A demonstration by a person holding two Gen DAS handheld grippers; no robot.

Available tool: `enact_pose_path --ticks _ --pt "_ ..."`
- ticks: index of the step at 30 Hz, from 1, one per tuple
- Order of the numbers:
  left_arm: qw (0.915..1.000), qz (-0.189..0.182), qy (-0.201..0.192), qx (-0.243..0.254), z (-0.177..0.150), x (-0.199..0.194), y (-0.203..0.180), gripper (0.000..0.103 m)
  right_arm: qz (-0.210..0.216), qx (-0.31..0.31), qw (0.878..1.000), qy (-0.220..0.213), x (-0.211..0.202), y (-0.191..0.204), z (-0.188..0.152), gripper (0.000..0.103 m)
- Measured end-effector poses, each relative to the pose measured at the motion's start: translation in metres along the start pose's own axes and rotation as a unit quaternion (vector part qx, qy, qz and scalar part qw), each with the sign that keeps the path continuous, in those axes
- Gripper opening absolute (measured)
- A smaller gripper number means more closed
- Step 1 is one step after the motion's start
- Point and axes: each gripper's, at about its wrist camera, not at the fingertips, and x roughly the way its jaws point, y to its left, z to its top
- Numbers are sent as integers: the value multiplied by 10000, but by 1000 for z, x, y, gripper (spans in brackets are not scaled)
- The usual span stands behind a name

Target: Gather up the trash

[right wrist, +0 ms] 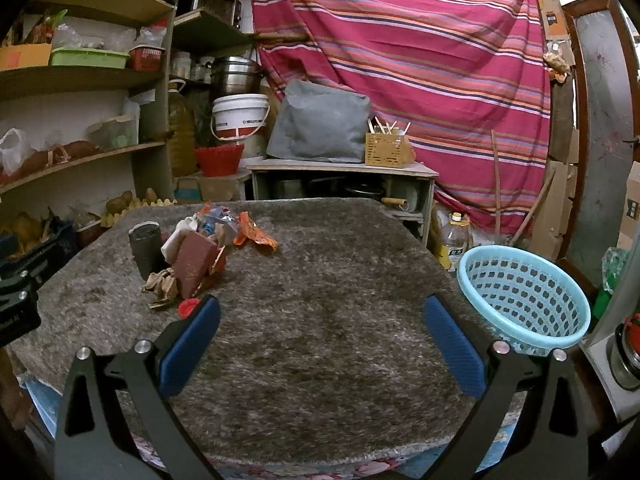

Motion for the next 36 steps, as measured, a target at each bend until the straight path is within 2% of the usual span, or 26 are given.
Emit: enact_pose_path --ticks 27,36 --pt "10000 -46 7 -54 2 -2 7 98 -56 45 10000 42 5 -8 -2 99" --pt "9999 -79 -1 -109 3 -7 13 98 -20 -50 10000 -13 3 2 -1 99"
